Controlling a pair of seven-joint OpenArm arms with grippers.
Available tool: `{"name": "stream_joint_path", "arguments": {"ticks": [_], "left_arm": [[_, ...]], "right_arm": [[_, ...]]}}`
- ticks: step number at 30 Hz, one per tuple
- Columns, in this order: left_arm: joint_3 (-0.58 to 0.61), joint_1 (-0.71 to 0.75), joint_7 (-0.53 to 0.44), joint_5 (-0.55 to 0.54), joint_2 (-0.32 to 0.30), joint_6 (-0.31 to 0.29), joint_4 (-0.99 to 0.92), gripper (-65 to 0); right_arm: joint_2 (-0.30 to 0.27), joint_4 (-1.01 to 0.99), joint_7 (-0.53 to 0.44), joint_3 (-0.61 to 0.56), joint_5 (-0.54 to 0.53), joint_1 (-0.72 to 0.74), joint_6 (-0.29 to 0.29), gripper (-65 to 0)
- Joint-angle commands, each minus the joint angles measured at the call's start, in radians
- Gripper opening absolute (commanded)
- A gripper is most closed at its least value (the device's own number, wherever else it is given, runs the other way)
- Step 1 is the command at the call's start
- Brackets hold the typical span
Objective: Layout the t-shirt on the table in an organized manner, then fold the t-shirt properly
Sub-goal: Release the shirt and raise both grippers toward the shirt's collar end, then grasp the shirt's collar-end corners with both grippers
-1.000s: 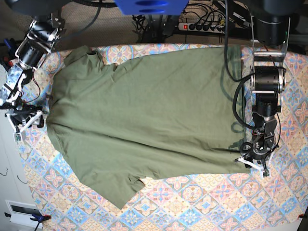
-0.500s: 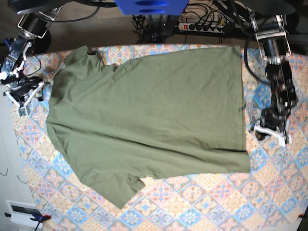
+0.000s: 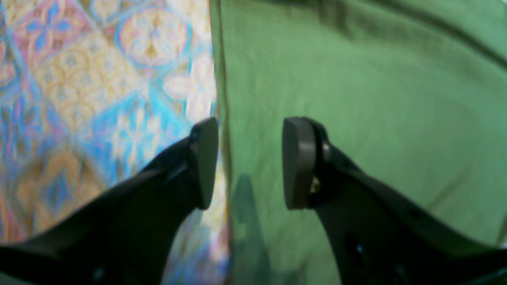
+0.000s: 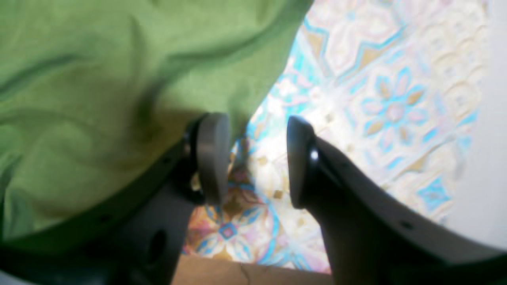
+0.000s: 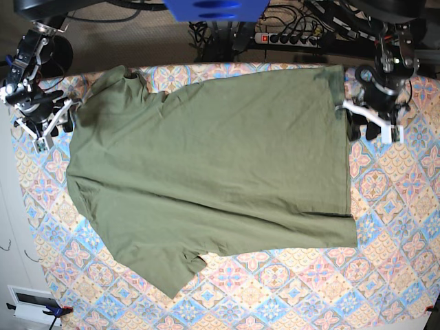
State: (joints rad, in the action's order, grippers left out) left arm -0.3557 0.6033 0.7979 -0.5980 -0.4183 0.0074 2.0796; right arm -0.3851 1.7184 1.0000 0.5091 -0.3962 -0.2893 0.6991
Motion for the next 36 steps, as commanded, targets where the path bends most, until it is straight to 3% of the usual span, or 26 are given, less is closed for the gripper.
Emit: {"name": "stream_joint_path", "arguments": {"ticks": [1,4,10,14,22,36], "left_arm": [[-0.004,0.02,-0.018,0.003,-0.014,0.004,0.016,-39.7],[-0.004,0.109,-0.018,-0.017,-0.009,0.003,0.017,-39.7],[-0.044,0.229,-0.018,-0.225,0.012,0.003,0.016,-39.7],[-0.102,0.29,-0.018,-0.317,0.072,0.003,0.011,-39.7],[-0.122,0.317,-0.008,-0.326,0.175,0.003,-0.04,-39.3],[-0.098,0.235,-0.008,-0.328,0.223,0.003,-0.19,-39.1]], "right_arm": [[-0.018,0.019,-0.008,0.009,-0.004,-0.008,-0.001,-41.9],[-0.018,0.022,-0.01,0.012,-0.004,-0.031,-0.001,-41.8],[-0.018,0.022,-0.01,0.009,-0.004,-0.031,-0.001,-41.8],[-0.018,0.022,-0.01,0.009,-0.004,-0.031,-0.001,-41.8],[-0.018,0.022,-0.008,0.007,-0.002,-0.031,-0.001,-41.8],[-0.018,0.016,-0.008,0.007,-0.002,-0.024,-0.001,-41.8]]}}
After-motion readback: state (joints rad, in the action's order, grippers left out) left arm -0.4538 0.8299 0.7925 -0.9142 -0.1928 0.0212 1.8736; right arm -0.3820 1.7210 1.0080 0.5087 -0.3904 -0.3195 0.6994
